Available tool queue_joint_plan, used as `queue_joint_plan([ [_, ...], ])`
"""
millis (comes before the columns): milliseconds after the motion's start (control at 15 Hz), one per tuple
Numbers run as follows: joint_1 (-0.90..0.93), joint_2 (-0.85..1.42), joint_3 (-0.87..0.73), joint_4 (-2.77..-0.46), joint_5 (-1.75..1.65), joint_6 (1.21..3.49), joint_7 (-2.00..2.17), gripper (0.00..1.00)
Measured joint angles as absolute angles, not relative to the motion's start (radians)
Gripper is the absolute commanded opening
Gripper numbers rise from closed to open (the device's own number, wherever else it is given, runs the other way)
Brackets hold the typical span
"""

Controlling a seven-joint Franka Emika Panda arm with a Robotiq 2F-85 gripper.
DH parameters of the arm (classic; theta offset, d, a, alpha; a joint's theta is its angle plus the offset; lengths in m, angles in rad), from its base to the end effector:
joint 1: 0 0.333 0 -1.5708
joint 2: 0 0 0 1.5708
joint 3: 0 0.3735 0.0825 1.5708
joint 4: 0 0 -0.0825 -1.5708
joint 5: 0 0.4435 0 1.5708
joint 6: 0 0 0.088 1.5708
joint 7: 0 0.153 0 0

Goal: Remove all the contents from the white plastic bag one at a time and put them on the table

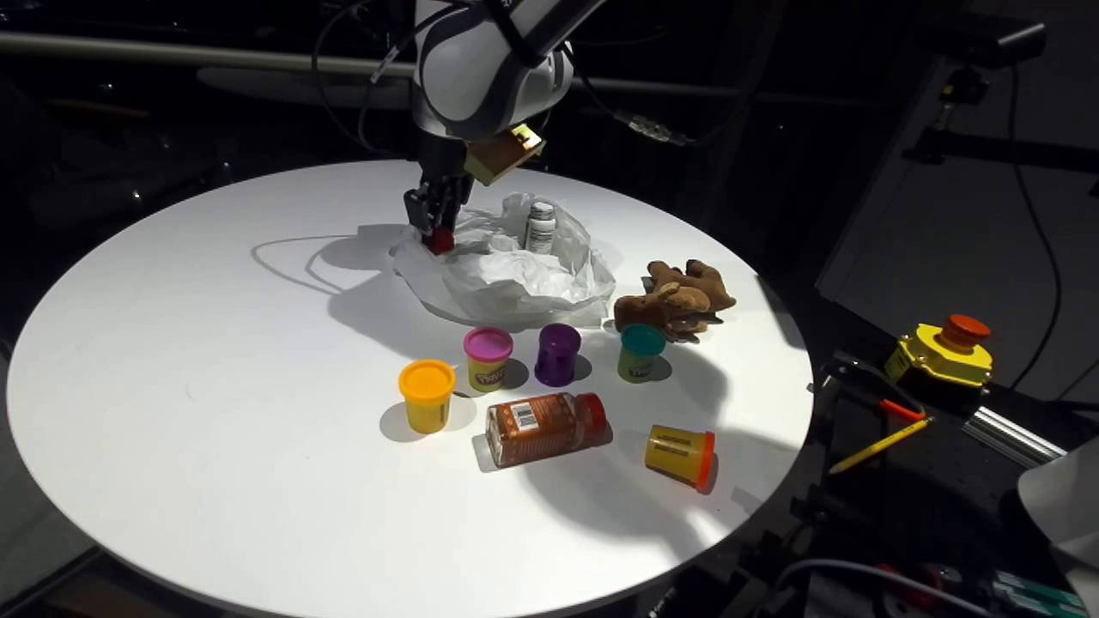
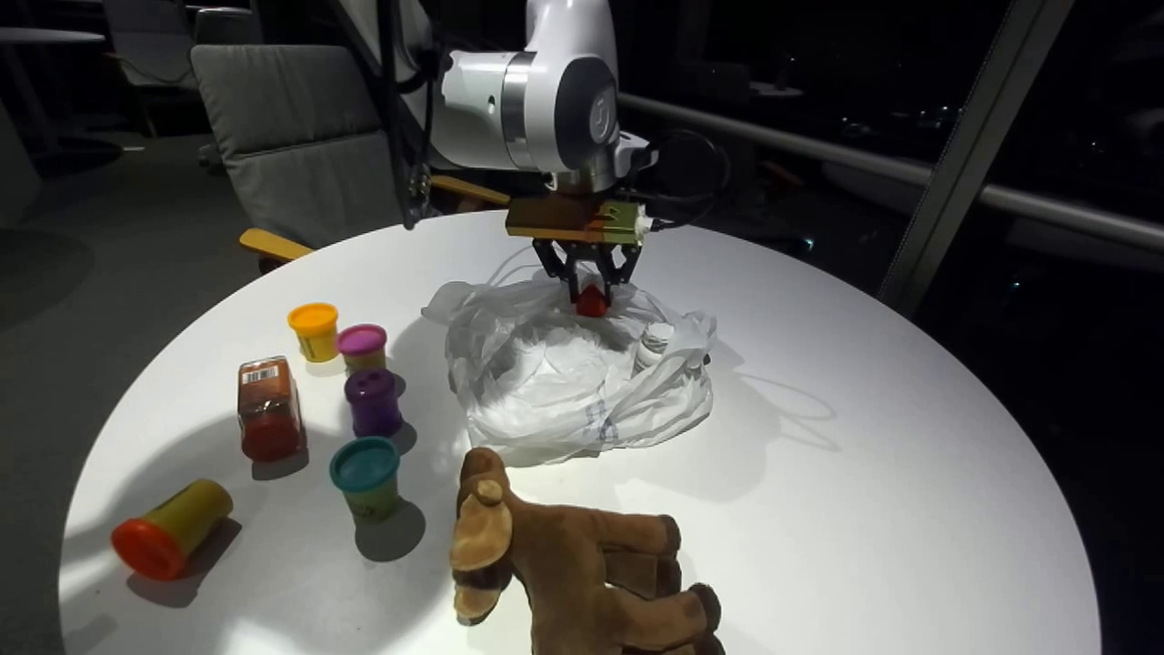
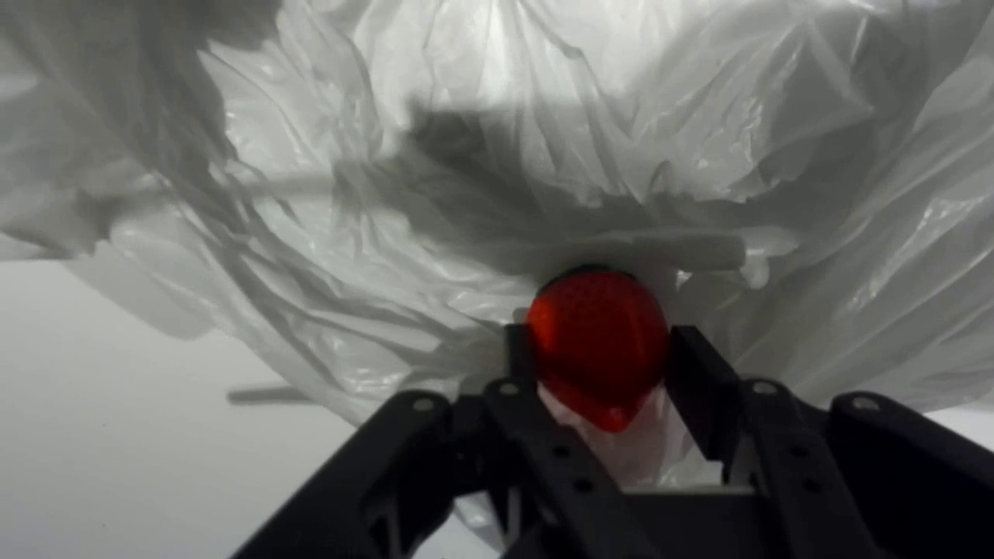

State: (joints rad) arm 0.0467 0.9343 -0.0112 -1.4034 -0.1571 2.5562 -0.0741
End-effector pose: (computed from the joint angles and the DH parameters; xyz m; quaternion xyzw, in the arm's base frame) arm 0.8446 0.0301 0.1102 0.9857 0.1172 0.1075 0.0565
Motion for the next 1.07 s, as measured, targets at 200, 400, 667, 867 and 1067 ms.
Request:
queue_joint_plan([
  [200,0.043,0.934,-0.01,-1.403,-0.139,2.553,-0.074,0.22],
  [400,0.052,0.901,-0.004,-1.414,-0.136,2.522,-0.074,0.22],
  [667,0.109,0.758,-0.011,-1.525,-0.164,2.493,-0.064,0.22],
  [867,0.16,0.612,-0.029,-1.674,-0.227,2.481,-0.016,0.22],
  [1067,0.187,0.477,-0.062,-1.834,-0.293,2.481,0.07,0.22],
])
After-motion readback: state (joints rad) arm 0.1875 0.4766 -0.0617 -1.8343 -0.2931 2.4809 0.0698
